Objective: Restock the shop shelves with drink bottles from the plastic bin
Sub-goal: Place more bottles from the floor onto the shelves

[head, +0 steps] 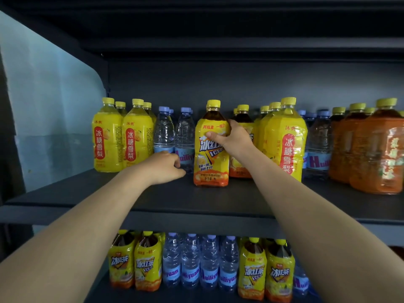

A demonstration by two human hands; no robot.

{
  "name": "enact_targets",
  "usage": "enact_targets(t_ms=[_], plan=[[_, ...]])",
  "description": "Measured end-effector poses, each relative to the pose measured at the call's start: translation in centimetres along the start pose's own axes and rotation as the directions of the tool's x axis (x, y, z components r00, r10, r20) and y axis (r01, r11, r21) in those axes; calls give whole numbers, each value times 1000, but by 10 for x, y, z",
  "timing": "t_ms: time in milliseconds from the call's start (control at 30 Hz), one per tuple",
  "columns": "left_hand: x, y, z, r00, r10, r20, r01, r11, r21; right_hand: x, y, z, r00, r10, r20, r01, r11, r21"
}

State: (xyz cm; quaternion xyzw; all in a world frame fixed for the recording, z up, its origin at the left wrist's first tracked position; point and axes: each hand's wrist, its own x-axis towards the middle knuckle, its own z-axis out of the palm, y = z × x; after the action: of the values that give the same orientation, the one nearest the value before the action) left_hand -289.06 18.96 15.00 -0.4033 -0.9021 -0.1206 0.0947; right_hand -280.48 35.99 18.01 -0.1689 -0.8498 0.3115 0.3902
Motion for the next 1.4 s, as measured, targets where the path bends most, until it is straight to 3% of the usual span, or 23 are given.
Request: enact_targets(t_ms=[367,700,1067,1400], plan=[[-49,17,-13,999,24,-24,-24,1000,-8,-59,9,-35,993,47,110,-5,933,-359],[-105,72,-12,997,-44,-58,45,999,17,-119,23,-84,948,-14,318,234,707,-667],[-208,151,7,947,-288,-145,296,955,35,-186,66,-156,887,-44,459,312,791,-526],[-334,194,11,869,-485,-96,493,864,102,-264,45,-158,783,-149,604,401,863,-307]])
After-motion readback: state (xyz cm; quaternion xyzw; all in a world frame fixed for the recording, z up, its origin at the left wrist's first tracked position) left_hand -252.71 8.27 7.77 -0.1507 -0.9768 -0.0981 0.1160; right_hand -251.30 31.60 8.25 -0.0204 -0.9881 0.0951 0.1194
